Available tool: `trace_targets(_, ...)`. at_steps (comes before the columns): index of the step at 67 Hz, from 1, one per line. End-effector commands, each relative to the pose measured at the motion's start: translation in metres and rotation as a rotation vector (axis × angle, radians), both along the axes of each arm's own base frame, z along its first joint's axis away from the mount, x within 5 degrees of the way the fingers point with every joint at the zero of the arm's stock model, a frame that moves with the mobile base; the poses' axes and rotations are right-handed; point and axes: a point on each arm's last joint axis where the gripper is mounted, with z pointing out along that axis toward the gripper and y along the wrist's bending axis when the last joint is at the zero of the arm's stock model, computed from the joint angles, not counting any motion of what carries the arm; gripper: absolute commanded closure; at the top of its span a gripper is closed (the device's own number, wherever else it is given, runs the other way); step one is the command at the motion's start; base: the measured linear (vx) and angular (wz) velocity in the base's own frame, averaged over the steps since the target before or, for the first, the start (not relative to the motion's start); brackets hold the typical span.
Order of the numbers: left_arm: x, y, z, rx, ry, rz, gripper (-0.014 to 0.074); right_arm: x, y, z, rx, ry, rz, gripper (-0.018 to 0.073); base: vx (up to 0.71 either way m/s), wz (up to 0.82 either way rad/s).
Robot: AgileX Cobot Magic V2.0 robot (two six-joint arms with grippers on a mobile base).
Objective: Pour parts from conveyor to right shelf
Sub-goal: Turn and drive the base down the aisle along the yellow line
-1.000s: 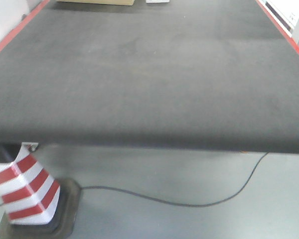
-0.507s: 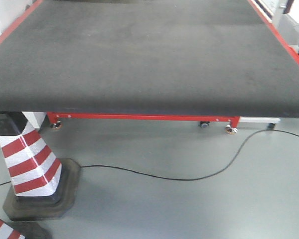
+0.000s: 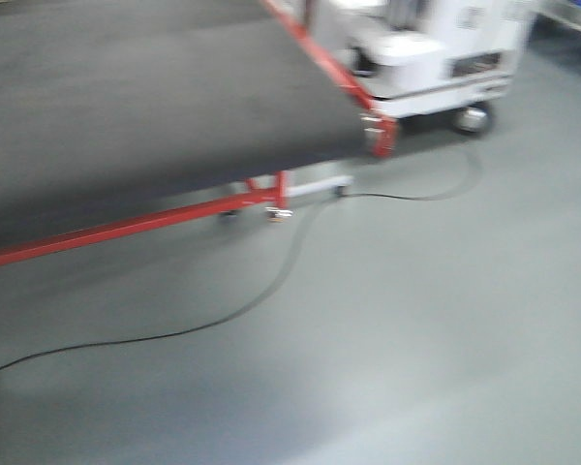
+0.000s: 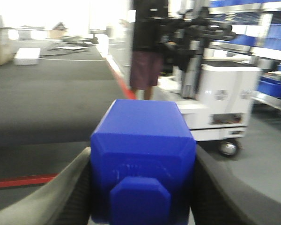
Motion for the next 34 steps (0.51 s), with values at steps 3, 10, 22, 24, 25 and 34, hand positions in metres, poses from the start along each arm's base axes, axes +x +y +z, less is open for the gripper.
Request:
trace_targets(3, -0.0004, -0.0003, -0.0014, -0.018, -0.063, -0.005, 0.0603, -0.0011, -0.0007, 0.0159, -0.003, -0.099, -0.008, 0.0564, -0.19, -0.94)
trace_targets(10, -0.0004, -0.0003, -0.0014, -0.018, -0.063, -0.005, 0.0603, -0.0011, -0.0007, 0.0159, -0.003, -0.099, -0.008, 0.0564, -0.20, -0.86)
trace_targets(22, -0.0004, -0.0003, -0.0014, -0.018, -0.063, -0.005, 0.0603, -0.0011, -0.0007, 0.0159, -0.003, -0.099, -0.008, 0.0564, -0.20, -0.75)
trace_targets(24, -0.0004, -0.0003, -0.0014, -0.018, -0.063, -0.005, 0.0603, -0.0011, -0.0007, 0.0159, -0.003, -0.099, -0.008, 0.0564, -0.19, -0.71)
trace_targets(25, -0.0004, -0.0003, -0.0014, -0.018, -0.063, -0.005, 0.0603, -0.0011, -0.0007, 0.0159, -0.003, -0.099, -0.008, 0.0564, -0.19, -0.70)
trace_targets(34, -0.0004, -0.0003, -0.0014, -0.018, -0.063, -0.005, 0.0603, -0.0011, -0.0007, 0.0159, -0.003, -0.099, -0.008, 0.0564, -0.19, -0.70)
